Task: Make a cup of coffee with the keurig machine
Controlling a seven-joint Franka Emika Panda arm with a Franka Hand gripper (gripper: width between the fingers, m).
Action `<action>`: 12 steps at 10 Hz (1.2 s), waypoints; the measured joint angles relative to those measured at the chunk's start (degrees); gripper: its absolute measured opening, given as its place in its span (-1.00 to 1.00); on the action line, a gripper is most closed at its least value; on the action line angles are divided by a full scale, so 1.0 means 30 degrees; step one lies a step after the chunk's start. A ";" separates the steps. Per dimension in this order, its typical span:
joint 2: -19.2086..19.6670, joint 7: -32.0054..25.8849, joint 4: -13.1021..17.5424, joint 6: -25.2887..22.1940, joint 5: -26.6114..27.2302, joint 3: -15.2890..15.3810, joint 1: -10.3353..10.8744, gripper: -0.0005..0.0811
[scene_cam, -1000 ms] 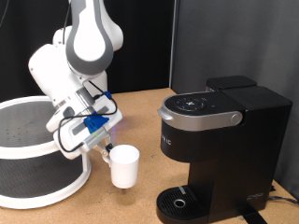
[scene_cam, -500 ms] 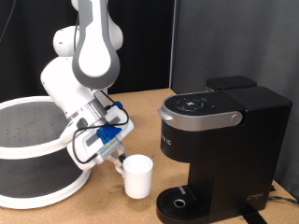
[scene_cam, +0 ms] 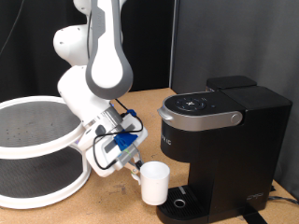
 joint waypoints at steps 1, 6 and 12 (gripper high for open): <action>0.0232 -0.0249 0.0122 -0.0002 0.0507 0.0273 0.0091 -0.83; 0.0905 -0.1168 0.0608 0.0018 0.2509 0.1247 0.0311 -0.83; 0.1855 -0.1377 0.1694 0.0194 0.3484 0.1697 0.0347 -0.83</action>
